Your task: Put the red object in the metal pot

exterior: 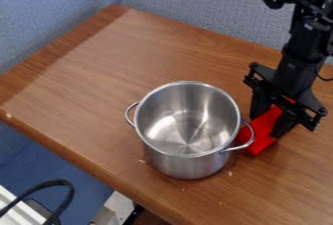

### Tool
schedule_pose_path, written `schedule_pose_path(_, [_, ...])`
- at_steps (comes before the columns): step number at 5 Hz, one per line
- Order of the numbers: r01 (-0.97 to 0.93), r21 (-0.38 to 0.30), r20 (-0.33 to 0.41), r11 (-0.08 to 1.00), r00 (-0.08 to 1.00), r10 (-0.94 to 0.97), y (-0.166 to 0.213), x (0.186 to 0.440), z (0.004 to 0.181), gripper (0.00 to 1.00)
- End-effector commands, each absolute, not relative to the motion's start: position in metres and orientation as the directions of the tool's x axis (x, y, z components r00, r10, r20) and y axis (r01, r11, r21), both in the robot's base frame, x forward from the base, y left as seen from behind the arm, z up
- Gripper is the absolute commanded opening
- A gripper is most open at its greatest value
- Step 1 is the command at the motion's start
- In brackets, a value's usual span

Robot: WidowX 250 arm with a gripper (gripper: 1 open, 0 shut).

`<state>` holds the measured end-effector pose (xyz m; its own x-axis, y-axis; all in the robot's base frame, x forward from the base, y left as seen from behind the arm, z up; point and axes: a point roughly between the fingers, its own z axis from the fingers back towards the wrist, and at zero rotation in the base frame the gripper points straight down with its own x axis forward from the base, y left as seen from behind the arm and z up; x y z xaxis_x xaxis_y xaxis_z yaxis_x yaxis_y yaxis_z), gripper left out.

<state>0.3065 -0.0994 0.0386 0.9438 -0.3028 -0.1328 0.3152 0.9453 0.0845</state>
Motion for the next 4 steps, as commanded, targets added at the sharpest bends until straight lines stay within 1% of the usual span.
schedule_pose_path(1, [0.308,0.094,-0.137,0.947,0.946,-0.294,-0.0908,0.3081,0.0390,0.00])
schedule_pose_path(4, [0.319,0.099,-0.138,0.942,0.942,-0.305,-0.0899,0.3087,0.0393,0.00])
